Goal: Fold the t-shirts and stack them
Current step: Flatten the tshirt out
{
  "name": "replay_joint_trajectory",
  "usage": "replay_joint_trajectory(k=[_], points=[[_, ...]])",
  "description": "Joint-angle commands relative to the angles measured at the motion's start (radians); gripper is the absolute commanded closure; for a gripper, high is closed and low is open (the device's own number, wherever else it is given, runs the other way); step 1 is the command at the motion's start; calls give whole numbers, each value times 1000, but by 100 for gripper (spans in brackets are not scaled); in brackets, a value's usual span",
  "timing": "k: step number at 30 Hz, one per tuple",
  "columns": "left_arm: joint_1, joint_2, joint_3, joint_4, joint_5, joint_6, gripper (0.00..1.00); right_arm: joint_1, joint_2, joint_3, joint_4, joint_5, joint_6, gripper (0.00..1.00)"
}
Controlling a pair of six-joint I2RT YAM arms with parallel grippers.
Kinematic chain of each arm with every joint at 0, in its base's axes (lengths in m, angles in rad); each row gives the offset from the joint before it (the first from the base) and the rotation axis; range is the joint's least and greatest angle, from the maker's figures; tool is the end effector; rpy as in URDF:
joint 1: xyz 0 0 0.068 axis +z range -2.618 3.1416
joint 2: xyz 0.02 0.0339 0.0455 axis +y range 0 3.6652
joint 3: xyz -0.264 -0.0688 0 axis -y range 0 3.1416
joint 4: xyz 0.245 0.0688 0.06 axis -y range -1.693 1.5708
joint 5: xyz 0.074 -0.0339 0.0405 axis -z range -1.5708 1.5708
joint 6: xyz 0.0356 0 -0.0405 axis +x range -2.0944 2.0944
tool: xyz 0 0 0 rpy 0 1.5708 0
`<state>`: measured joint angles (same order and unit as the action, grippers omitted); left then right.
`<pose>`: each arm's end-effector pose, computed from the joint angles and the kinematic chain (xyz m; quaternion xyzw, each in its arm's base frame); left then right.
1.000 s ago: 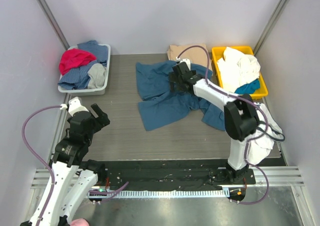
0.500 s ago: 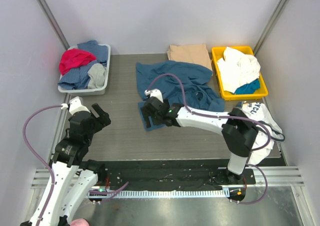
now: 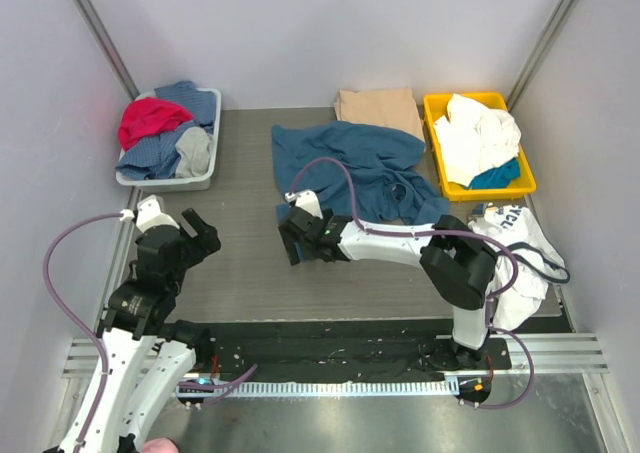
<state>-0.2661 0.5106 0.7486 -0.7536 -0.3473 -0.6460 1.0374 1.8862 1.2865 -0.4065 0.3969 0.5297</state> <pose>0.1065 -0.0165 0.3056 -0.2461 0.8193 -0.0844 0.5110 0.2128 0.3333 0.1855 -0.1833 0.9252 0.0586 0.3271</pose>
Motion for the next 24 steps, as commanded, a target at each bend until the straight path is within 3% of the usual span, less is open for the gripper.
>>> replay_joint_trajectory(k=[1,7,13,24], points=[[1,2,-6,25,13,2,15,-52,-53,5,-26,157,1,8],[1,11,-3,31,27,3,15,-319,-151,-87,-14,155,-54,7],[2,14,-8,37,45,3,15,-571,-159,-41,0,131,-138,7],[2,2,-3,22,42,8,15,-663,-84,7,1,85,-157,8]])
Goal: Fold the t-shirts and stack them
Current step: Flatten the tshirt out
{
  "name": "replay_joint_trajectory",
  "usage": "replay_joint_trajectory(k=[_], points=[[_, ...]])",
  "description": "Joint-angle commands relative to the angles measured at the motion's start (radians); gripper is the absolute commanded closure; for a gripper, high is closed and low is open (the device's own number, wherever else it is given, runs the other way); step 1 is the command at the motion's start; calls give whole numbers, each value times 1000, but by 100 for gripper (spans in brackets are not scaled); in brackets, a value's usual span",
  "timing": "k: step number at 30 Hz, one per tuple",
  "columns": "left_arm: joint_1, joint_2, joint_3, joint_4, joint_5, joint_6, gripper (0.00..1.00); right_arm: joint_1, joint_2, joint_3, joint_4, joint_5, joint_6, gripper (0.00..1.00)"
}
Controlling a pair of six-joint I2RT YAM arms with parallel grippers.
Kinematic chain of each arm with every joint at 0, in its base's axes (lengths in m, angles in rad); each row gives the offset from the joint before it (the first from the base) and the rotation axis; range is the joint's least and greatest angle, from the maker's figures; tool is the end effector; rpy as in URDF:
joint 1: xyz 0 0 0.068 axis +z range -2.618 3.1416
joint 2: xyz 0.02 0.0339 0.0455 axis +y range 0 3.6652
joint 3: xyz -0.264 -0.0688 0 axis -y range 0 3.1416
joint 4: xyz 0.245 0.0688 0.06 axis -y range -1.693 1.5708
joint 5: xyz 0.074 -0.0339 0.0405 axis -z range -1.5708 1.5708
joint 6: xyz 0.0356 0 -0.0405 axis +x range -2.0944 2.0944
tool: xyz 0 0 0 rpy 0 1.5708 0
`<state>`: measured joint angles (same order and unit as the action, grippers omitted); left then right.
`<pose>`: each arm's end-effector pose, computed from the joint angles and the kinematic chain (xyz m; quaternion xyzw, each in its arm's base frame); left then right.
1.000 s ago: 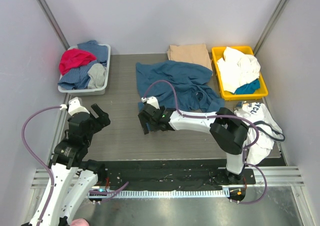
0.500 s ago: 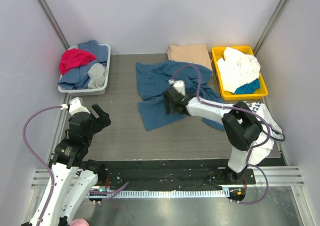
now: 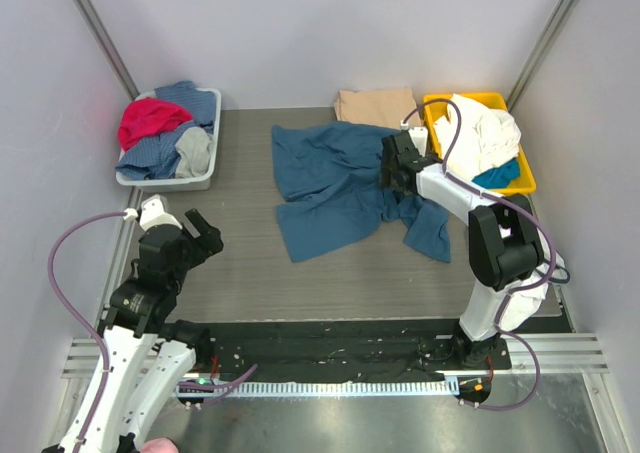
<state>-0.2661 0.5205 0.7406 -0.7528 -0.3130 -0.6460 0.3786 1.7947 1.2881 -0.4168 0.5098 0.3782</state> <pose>0.1089 -0.0183 0.3021 -0.2379 0.8277 -0.0943 0.4995 0.3645 0.1263 0.2207 0.0800 0.9174 -0.1084 0.3743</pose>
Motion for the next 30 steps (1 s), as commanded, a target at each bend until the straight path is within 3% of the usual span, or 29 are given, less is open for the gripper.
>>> replay_joint_trajectory(k=[1,5,13,30], points=[[1,-10,5,20,6,8,15,-1,-29,-16,27,-63,1,8],[1,-7,2,27,9,5,15,29,-110,-113,67,-149,8,10],[2,22,-3,53,38,-4,15,345,-176,-115,61,-137,-29,9],[1,-13,-17,29,18,-12,15,671,37,-21,111,-244,16,10]])
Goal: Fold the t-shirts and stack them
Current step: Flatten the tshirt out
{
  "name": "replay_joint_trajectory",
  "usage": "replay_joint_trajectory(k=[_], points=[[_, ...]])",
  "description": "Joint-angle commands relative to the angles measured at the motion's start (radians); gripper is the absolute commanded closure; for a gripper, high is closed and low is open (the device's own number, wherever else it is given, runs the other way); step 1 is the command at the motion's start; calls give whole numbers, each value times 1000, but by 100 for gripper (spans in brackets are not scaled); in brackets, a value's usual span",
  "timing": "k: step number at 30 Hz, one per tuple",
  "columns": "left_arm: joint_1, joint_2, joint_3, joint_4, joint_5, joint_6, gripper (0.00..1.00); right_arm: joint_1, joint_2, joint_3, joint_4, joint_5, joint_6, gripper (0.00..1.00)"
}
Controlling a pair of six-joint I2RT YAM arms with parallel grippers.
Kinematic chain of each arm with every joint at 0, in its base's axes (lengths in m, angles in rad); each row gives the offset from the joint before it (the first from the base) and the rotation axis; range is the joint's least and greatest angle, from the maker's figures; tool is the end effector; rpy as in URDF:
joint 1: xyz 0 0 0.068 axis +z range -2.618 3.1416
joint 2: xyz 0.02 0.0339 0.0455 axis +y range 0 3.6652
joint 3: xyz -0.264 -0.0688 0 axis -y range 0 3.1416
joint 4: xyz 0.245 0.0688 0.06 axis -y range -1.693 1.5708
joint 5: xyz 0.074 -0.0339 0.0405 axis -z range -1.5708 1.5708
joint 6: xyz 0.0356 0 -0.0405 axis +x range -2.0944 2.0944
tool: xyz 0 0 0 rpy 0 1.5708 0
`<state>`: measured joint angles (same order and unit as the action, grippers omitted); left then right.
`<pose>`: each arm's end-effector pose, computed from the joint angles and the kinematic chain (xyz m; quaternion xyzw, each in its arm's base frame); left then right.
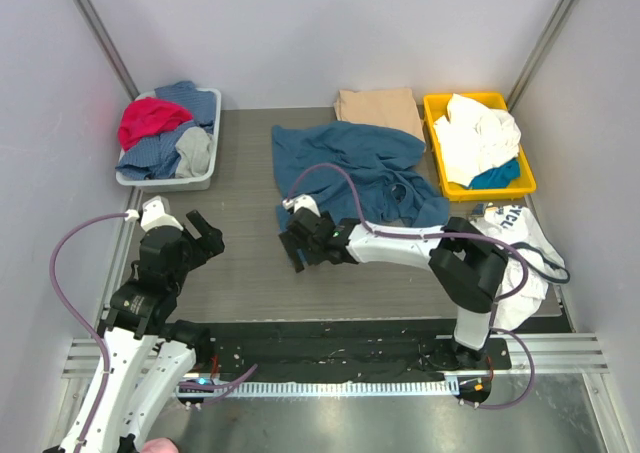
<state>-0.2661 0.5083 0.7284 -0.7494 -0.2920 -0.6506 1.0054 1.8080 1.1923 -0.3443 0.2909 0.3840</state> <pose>0.1075 -0.0187 0.2995 -0.2350 0.8286 -0.1046 0.4973 0.2115 0.3143 0.1890 -0.2470 0.9118 0.0842 0.3170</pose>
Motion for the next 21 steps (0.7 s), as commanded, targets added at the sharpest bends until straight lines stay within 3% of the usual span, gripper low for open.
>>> replay_joint_trajectory(k=[1,21], points=[[2,1,-3,25,-3,-6,15,50,33,87,42,-35,10,10],[2,1,-1,21,-15,-1,15,67,182,164,64,-16,-13,14]])
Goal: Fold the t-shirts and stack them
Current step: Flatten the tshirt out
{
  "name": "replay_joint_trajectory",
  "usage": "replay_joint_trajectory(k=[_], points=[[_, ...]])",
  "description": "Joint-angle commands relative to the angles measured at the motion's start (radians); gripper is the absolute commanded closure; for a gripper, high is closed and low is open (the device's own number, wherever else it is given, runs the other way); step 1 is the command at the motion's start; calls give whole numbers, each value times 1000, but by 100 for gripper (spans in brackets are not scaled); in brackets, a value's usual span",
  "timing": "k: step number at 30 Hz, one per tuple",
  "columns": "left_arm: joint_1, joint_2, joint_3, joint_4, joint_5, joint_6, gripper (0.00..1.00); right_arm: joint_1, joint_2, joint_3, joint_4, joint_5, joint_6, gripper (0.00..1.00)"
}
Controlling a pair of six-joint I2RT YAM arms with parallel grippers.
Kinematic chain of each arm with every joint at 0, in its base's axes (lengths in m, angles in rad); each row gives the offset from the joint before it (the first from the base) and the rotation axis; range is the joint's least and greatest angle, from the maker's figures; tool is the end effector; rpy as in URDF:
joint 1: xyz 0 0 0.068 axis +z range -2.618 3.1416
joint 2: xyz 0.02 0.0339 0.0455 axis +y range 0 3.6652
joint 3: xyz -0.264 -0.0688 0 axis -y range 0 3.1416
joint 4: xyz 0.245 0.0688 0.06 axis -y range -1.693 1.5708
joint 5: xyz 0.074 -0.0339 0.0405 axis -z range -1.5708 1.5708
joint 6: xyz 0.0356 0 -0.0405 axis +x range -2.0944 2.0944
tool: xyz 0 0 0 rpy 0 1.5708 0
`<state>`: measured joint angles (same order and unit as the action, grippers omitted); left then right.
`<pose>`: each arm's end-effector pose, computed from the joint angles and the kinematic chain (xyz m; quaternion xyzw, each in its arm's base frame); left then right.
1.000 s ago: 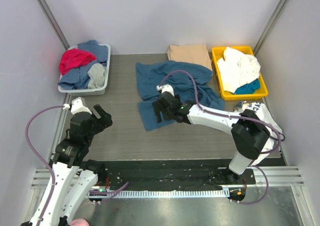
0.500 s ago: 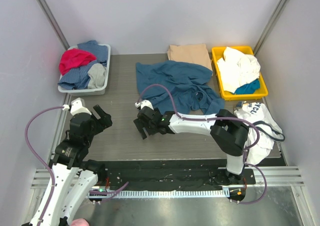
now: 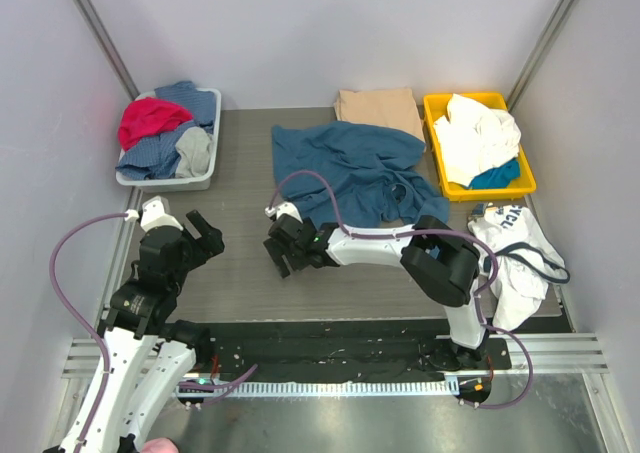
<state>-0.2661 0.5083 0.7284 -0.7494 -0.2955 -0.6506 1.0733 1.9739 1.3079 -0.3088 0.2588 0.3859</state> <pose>0.1075 -0.0186 0.2995 -0.2358 0.8282 -0.1032 0.4978 0.2056 0.3596 0.1624 -0.2838 0.9053 0.1021 0.2993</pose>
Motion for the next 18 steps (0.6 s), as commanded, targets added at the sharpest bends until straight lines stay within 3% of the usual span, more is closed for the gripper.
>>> replay_joint_trajectory(k=[1,12,18], points=[[1,4,-1,21,-10,0,15,0,19,51,30,17,-15,15],[2,3,0,21,-11,-1,15,0,20,74,28,28,-35,17],[1,7,3,21,-16,0,15,-1,58,91,25,22,-39,23]])
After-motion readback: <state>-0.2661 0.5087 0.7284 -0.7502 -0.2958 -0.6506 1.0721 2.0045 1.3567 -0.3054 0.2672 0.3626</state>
